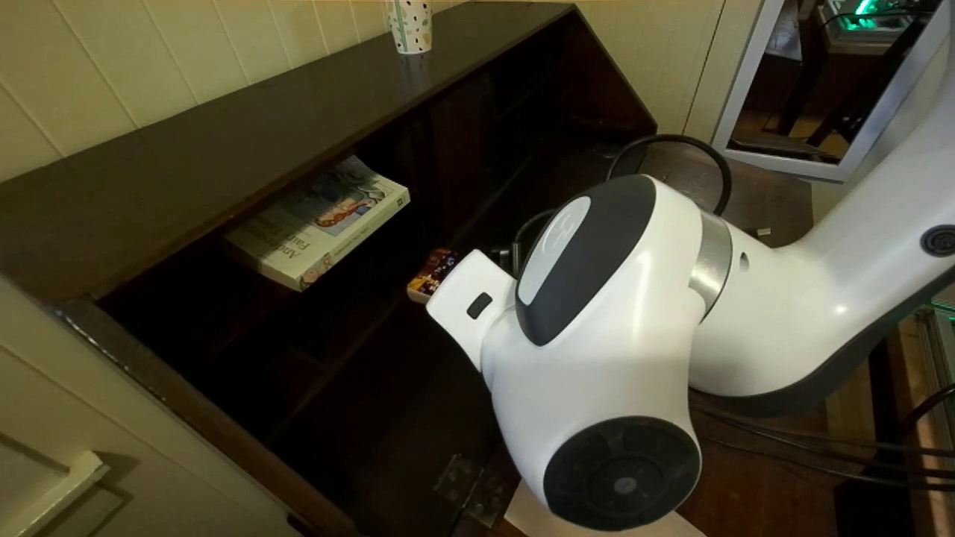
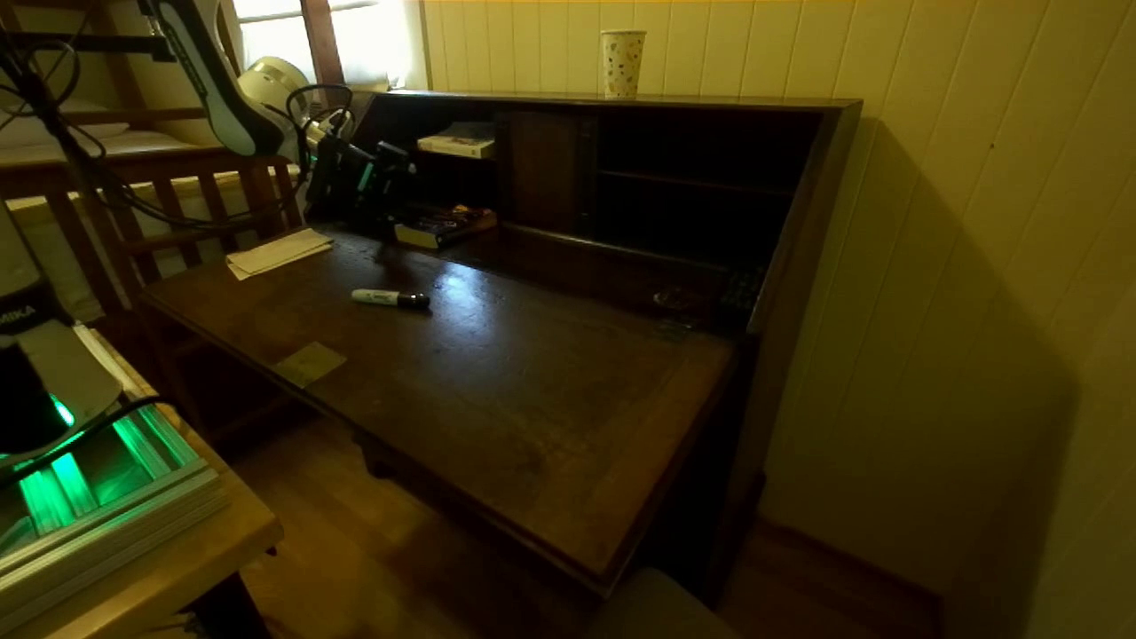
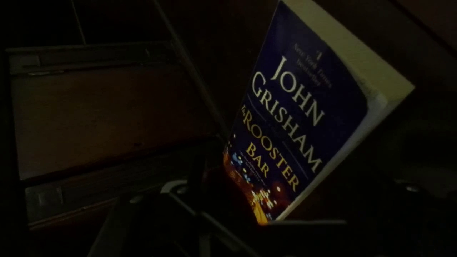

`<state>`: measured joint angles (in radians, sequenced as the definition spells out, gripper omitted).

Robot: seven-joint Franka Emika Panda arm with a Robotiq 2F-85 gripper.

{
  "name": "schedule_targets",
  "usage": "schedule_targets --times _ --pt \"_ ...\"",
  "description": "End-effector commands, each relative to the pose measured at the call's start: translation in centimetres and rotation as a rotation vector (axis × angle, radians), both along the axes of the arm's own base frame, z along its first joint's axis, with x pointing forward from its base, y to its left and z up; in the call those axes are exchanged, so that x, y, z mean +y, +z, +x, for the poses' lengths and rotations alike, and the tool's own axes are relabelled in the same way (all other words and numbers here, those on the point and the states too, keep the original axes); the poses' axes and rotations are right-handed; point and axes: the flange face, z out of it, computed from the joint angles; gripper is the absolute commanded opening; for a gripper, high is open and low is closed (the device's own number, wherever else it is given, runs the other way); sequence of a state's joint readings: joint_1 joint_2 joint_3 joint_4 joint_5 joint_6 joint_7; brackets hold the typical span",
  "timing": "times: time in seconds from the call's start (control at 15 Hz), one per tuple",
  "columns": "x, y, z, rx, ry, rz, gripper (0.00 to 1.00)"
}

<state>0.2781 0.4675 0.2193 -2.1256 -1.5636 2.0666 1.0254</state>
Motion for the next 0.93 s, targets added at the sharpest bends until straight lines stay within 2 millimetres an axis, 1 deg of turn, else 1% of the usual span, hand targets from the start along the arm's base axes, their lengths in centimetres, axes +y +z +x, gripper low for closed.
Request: schedule_targets --times 0.0,0.27,0.87 --pt "1.0 -0.1 0.0 0.027 0.001 -0.019 1.00" --pt "1.2 -0.1 -0.2 0.036 -0.002 -0.028 1.00" --pt "-0.8 -0.6 0.1 0.046 -0.077 -0.056 1.00"
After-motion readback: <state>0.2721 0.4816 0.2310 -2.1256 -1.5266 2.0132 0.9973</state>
